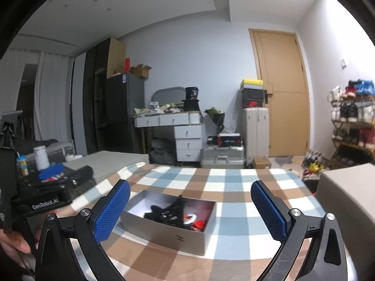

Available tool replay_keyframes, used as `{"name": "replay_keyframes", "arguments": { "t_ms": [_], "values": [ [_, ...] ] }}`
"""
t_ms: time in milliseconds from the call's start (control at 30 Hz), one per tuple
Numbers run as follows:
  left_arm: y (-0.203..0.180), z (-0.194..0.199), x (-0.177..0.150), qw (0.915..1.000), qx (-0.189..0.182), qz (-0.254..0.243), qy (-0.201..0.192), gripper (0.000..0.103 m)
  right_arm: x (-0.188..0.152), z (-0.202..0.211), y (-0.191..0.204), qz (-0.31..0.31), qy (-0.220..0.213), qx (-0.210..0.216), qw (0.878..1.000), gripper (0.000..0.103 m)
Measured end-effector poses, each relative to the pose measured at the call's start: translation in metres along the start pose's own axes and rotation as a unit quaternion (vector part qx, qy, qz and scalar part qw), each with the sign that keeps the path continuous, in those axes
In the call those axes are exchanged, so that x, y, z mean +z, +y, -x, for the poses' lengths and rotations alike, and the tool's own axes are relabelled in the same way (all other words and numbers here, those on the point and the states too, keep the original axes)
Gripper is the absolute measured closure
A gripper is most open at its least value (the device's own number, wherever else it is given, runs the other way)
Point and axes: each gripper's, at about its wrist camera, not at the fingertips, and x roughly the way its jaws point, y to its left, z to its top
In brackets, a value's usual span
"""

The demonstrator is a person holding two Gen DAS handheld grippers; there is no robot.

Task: Organize jewelry

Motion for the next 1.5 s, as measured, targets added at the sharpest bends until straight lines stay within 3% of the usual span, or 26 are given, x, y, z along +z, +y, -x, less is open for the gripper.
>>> {"name": "replay_keyframes", "arguments": {
  "t_ms": [433, 667, 800, 1500],
  "values": [
    [-0.004, -0.012, -0.023, 0.9994, -0.008, -0.013, 0.030, 0.001, -0.026, -0.013, 0.004, 0.027, 0.023, -0.015, 0.999, 0.000],
    [-0.005, -0.010, -0.026, 0.9991, -0.010, -0.015, 0.040, 0.001, -0.031, -0.027, -0.004, 0.010, 0.072, -0.010, 0.997, 0.000],
    [-0.014, -0.011, -0.026, 0.9983, -0.014, -0.036, 0.044, 0.001, -0.031, -0.023, -0.003, 0.010, 0.068, -0.014, 0.998, 0.000],
    [-0.010, -0.006, -0.024, 0.9985, -0.015, -0.031, 0.043, 0.001, -0.030, -0.025, -0.004, 0.010, 0.071, -0.014, 0.997, 0.000]
  ]
}}
